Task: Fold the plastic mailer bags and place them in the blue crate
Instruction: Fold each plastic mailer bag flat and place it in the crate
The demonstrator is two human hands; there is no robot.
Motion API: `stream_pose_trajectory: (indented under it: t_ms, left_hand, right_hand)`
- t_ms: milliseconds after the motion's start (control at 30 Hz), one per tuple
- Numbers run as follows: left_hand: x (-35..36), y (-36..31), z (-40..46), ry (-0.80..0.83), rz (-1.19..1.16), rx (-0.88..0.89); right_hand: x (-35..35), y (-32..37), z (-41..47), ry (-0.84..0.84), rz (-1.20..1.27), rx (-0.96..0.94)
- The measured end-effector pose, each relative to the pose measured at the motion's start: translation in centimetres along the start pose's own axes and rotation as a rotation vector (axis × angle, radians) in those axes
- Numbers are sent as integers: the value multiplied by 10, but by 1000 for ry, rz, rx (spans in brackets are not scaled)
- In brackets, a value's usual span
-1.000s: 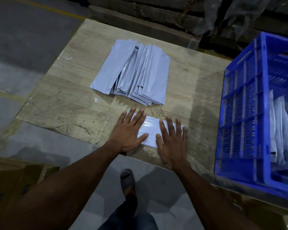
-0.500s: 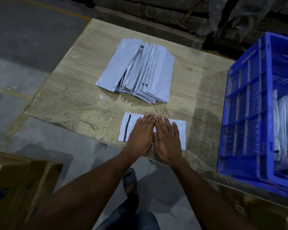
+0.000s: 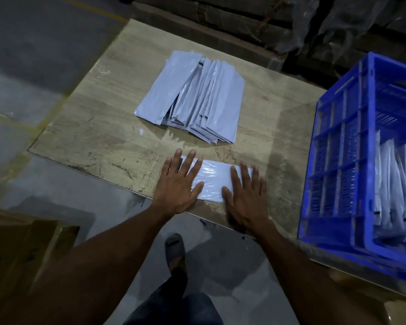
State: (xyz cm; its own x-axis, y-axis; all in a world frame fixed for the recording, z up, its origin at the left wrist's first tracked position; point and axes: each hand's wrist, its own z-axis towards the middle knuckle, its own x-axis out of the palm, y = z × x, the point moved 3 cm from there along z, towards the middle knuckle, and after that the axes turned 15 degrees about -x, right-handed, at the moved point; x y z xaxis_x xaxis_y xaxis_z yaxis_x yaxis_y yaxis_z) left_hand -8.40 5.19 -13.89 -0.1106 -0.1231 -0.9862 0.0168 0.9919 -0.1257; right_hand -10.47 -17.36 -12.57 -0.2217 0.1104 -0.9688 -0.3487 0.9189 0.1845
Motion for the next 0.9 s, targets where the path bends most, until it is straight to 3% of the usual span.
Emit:
stream_pose_trajectory:
  t_ms: [67, 200, 667, 800, 900]
  left_hand:
    - [0, -1, -1, -2, 13, -2]
    - [2, -1, 0, -16, 17, 2]
    - [4, 1, 2, 12, 14, -2]
    - [5, 1, 3, 20, 17, -2]
    - [4, 0, 3, 24, 11, 6]
  right_hand:
    - [-3, 4, 3, -14, -52, -9]
    - [-2, 40, 25, -23, -48, -222]
    - [-3, -18, -8, 57, 85, 2]
    - [-9, -27, -28, 177, 5, -6]
    - [-19, -15, -30, 139, -94, -139]
